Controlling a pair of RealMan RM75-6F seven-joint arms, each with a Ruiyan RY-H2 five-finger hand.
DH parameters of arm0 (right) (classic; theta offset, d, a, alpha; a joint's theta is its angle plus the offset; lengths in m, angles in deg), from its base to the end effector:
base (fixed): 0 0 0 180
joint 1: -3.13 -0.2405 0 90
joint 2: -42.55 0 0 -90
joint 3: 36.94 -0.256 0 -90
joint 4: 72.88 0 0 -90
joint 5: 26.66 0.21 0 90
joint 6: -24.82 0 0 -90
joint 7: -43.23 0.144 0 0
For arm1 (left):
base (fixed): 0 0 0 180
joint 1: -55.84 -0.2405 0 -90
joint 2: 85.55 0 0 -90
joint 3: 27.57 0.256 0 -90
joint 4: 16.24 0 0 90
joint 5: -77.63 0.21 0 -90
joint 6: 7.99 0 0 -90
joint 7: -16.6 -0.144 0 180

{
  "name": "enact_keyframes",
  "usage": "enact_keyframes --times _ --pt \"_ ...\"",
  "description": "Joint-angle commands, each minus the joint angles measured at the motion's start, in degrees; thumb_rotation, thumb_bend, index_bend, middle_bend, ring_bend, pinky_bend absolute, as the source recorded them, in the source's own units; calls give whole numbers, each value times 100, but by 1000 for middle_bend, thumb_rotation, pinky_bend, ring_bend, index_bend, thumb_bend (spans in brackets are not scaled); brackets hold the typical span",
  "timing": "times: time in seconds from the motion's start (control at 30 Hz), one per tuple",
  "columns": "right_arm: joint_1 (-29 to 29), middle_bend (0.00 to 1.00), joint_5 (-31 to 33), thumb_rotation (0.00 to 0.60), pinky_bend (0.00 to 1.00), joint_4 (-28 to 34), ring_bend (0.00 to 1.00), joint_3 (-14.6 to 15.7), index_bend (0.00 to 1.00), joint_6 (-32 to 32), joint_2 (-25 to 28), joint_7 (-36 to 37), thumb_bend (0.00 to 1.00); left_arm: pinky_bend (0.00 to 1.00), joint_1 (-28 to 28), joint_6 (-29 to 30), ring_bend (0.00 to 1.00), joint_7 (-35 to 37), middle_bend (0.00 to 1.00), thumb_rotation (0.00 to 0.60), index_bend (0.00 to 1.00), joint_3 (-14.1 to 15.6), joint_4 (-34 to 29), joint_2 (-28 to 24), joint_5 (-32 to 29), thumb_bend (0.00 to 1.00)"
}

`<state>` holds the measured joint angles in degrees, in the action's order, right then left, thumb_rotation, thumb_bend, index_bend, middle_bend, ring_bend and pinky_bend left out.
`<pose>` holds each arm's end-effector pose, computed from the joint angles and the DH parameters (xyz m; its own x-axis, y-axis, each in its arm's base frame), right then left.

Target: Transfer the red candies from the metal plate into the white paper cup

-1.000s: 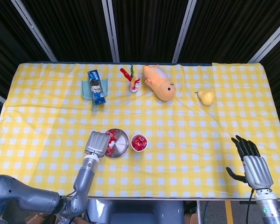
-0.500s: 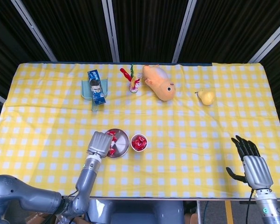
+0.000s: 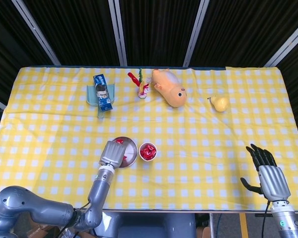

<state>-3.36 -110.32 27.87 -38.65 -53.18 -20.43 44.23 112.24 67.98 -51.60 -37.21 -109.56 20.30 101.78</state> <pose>-0.2897 -0.1810 0.1346 0.2563 -0.1481 0.9552 -0.9659 -0.0012 0.2590 -0.0783 0.2959 -0.0900 0.7420 0.3442 0.5754 0.6675 -0.2992 -0.6818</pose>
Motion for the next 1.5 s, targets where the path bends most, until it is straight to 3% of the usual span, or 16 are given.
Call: enact_keyframes --times 0.03,0.37,0.73,1.0,1.37,1.5 --pt "1 0 -4 600 1 0 0 0 0 -2 3 5 341 1000 -1 16 907 0 944 600 550 -8 5 19 16 528" --pt "1 0 -6 600 1 -1 0 -1 0 -6 -1 9 341 1000 -71 173 907 148 944 600 553 -98 -429 -245 318 528" --pt "4 0 -11 600 1 9 0 4 0 -13 -17 -40 342 1000 160 451 906 191 938 600 535 -663 -1486 -668 811 528" --pt "11 0 -6 600 1 7 0 3 0 -20 -9 -5 341 1000 605 424 903 -120 933 600 527 -907 -1100 -191 510 527" --pt "-5 0 -3 600 1 10 0 3 0 17 11 42 341 1000 883 336 884 -164 911 600 518 -958 -429 258 305 504" --pt "-7 0 7 600 1 15 0 0 0 22 13 42 341 1000 915 292 874 -59 896 600 484 -956 -294 354 385 414"
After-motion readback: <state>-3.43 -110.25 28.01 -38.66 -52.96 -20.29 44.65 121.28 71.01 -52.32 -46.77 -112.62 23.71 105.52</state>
